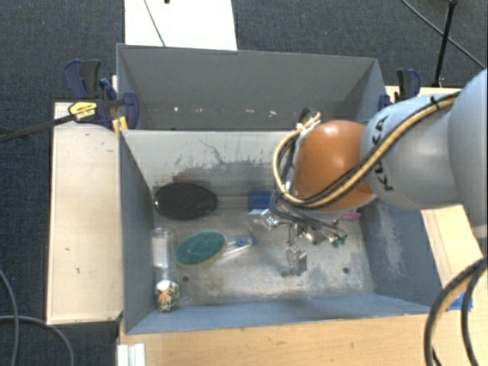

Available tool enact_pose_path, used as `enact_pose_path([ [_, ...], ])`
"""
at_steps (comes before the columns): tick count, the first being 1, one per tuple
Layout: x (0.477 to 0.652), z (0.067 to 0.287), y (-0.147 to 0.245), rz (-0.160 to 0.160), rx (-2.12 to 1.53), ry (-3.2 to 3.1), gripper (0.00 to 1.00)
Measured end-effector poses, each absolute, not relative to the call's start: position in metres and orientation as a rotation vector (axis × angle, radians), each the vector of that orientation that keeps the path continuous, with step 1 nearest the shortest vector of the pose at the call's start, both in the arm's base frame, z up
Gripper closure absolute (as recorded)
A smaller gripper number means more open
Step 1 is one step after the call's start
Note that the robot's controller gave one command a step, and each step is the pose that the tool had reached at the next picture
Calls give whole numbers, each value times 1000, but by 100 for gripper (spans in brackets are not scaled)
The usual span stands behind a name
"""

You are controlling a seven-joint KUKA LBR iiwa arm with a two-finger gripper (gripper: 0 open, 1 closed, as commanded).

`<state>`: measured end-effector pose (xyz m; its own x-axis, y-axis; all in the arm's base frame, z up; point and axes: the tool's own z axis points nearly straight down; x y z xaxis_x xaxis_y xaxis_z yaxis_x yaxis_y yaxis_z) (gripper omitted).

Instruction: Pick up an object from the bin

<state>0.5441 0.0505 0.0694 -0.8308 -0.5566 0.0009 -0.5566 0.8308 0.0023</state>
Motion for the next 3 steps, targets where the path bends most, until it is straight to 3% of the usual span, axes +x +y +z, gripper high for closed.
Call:
enact_pose_path([
  [1, 546, 70, 50, -2, 913, -3009, 100],
  [2, 546, 70, 50, -2, 913, -3009, 0],
  [3, 545, 70, 51, -2, 753, -3050, 0],
])
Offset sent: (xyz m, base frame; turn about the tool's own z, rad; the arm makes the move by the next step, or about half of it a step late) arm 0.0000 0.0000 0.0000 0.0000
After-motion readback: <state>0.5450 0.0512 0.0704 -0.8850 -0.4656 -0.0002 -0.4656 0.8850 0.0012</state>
